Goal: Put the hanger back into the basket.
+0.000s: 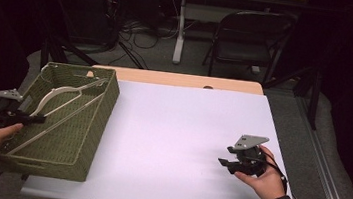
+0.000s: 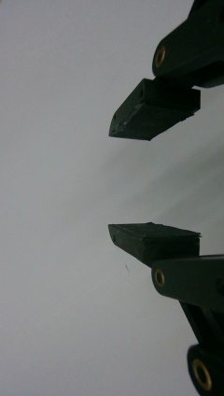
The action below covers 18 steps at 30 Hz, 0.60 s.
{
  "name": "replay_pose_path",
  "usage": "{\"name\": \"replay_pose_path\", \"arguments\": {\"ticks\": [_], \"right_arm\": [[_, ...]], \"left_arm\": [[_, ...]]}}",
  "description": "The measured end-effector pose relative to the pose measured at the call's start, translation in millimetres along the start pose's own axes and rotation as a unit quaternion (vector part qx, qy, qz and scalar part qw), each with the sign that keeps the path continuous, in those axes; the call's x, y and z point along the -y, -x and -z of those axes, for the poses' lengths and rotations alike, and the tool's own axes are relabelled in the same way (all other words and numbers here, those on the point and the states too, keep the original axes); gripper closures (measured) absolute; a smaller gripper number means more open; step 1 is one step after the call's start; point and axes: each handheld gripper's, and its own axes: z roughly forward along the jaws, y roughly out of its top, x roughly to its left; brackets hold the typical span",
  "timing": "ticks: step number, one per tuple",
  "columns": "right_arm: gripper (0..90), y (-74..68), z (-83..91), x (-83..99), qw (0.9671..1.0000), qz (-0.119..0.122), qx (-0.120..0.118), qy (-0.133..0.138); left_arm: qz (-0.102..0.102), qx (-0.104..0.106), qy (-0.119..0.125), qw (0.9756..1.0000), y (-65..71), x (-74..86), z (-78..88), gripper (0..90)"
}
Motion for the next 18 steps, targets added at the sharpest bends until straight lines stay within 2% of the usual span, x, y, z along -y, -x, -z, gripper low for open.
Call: {"name": "replay_pose_path", "arguments": {"ticks": [1,4,5,7,8,9,10,12,13,14,15,16,18], "right_arm": [[46.0,0.3,0.3,-0.1,1.0000,0.001,-0.001,0.000],[46.0,0.3,0.1,0.6,1.0000,-0.002,-0.001,0.006],[46.0,0.3,0.1,0.6,1.0000,-0.002,-0.001,0.006],[46.0,0.1,0.2,1.4,0.9999,-0.003,-0.003,0.009],[46.0,0.1,1.2,2.0,1.0000,-0.003,-0.002,0.002],[46.0,0.1,1.2,2.0,1.0000,-0.003,-0.002,0.002],[46.0,-0.1,0.7,2.8,0.9999,-0.005,-0.003,0.009],[46.0,0.5,2.6,3.3,1.0000,-0.004,-0.001,0.005],[46.0,0.8,3.4,4.3,0.9999,-0.007,-0.001,0.012],[46.0,0.8,3.4,4.3,0.9999,-0.007,-0.001,0.012],[46.0,1.3,4.9,4.6,0.9999,-0.006,0.000,0.010],[46.0,1.2,5.1,5.3,0.9998,-0.009,0.001,0.018],[46.0,1.7,7.9,5.8,0.9999,-0.009,0.003,0.014]], "left_arm": [[0.002,0.001,-0.012,0.9999,-0.2,0.9,-4.0,87.1],[0.010,0.002,-0.022,0.9997,-0.4,1.7,-9.2,86.7],[0.010,-0.006,-0.030,0.9995,-0.2,0.9,-10.2,86.7],[0.003,-0.041,-0.045,0.9981,1.2,-1.1,-11.5,82.2],[0.006,-0.056,-0.044,0.9975,1.1,-1.8,-10.6,73.4],[0.008,-0.071,-0.035,0.9968,0.9,-2.2,-8.7,73.4],[0.009,-0.087,-0.022,0.9959,0.5,-2.5,-4.8,69.4],[0.014,-0.108,-0.008,0.9940,0.1,-2.6,1.9,62.6],[0.028,-0.117,0.011,0.9927,-0.2,-1.8,11.0,56.1],[0.028,-0.117,0.011,0.9927,-0.2,-1.8,11.0,54.2],[0.036,-0.113,0.023,0.9926,0.1,-1.1,16.2,54.2],[0.040,-0.116,0.037,0.9918,0.6,-0.1,20.4,51.5],[0.040,-0.123,0.043,0.9906,4.6,1.4,31.0,49.1]]}}
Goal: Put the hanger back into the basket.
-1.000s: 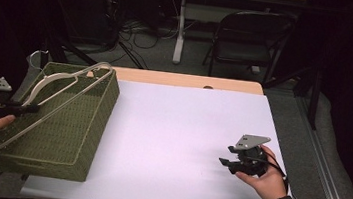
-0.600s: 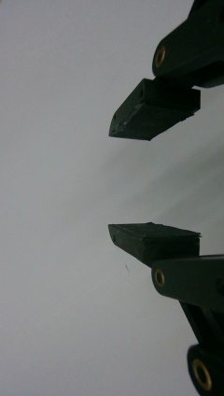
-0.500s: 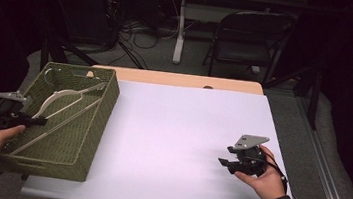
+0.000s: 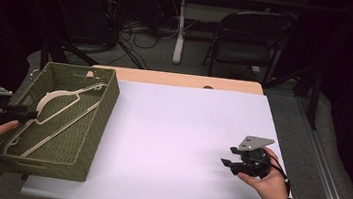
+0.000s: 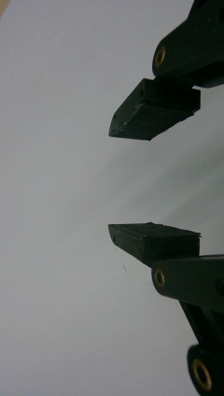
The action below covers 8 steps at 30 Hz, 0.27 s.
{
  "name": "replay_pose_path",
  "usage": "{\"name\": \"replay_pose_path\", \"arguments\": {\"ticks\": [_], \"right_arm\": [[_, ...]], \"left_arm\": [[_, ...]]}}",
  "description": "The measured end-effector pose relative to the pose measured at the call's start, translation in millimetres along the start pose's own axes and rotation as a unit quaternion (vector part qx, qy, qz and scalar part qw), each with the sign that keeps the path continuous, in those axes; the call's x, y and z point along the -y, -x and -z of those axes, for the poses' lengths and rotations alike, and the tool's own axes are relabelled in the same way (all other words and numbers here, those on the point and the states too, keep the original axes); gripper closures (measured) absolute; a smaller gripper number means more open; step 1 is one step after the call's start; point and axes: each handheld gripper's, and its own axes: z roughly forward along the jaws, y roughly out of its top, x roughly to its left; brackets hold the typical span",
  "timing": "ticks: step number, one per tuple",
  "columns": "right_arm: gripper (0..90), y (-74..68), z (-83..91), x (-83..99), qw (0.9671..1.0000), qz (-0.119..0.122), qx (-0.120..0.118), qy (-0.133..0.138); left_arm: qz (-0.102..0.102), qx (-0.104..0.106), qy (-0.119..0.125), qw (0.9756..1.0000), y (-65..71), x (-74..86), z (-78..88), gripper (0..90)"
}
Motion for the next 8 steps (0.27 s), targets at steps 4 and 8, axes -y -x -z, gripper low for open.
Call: {"name": "replay_pose_path", "arguments": {"ticks": [4,8], "right_arm": [[45.8,-1.8,3.5,1.8,0.9999,-0.005,0.005,0.013],[45.4,-5.9,8.3,3.1,0.9997,-0.004,0.013,0.022]], "left_arm": [[0.005,-0.001,0.016,0.9999,11.6,3.0,16.2,47.7],[-0.007,0.015,0.058,0.9982,45.6,6.5,34.4,44.5]]}}
